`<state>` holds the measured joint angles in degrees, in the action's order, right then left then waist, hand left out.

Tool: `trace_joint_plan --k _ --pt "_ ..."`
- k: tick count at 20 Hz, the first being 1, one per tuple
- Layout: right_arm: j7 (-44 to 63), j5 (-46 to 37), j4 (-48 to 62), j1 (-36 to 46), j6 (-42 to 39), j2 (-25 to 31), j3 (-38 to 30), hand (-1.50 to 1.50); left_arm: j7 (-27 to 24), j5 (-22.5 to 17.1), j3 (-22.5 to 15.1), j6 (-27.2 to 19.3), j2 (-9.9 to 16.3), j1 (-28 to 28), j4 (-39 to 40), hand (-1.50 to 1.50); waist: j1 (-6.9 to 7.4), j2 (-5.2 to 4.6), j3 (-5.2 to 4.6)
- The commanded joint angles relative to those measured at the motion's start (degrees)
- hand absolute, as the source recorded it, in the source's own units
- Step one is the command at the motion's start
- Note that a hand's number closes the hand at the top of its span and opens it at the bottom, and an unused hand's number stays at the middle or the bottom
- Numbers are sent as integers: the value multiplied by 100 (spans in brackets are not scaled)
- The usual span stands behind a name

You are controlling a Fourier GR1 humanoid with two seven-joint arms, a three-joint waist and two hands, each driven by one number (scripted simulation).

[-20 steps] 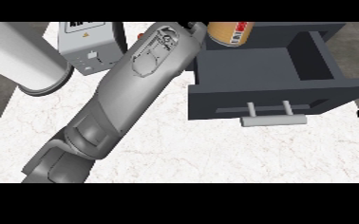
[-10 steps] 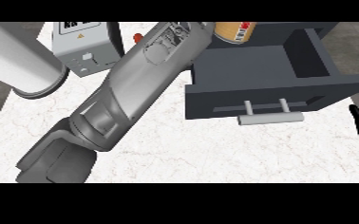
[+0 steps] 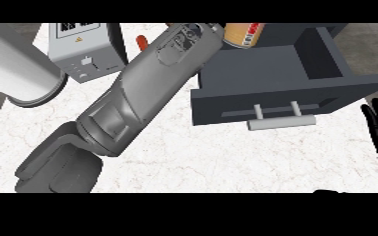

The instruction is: Pick up the can, place it into the drawer and close the drawer

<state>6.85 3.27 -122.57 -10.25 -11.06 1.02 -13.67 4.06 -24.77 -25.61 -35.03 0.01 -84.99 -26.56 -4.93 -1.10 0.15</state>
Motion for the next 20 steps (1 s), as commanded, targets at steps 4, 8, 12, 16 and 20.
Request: trace_joint_plan --k 4,8,12,16,20 --pt "397 237 -137 273 4 200 -133 -150 -362 -240 -420 -135 -1 108 298 150 -101 -24 -2" --pt "489 419 76 518 11 371 -380 -150 -522 -259 -481 -99 -1 38 582 150 -136 -56 0" --pt "269 232 163 592 1 310 -203 -150 -626 -265 -875 -285 -1 248 553 150 -194 -61 5" --pt "-101 67 261 433 -80 188 -43 -150 -611 -439 -804 -451 -1 159 680 -150 -272 -80 7" --pt "185 12 168 484 0 250 -51 -150 -697 -519 -922 -565 -1 241 696 -150 -222 -68 0"
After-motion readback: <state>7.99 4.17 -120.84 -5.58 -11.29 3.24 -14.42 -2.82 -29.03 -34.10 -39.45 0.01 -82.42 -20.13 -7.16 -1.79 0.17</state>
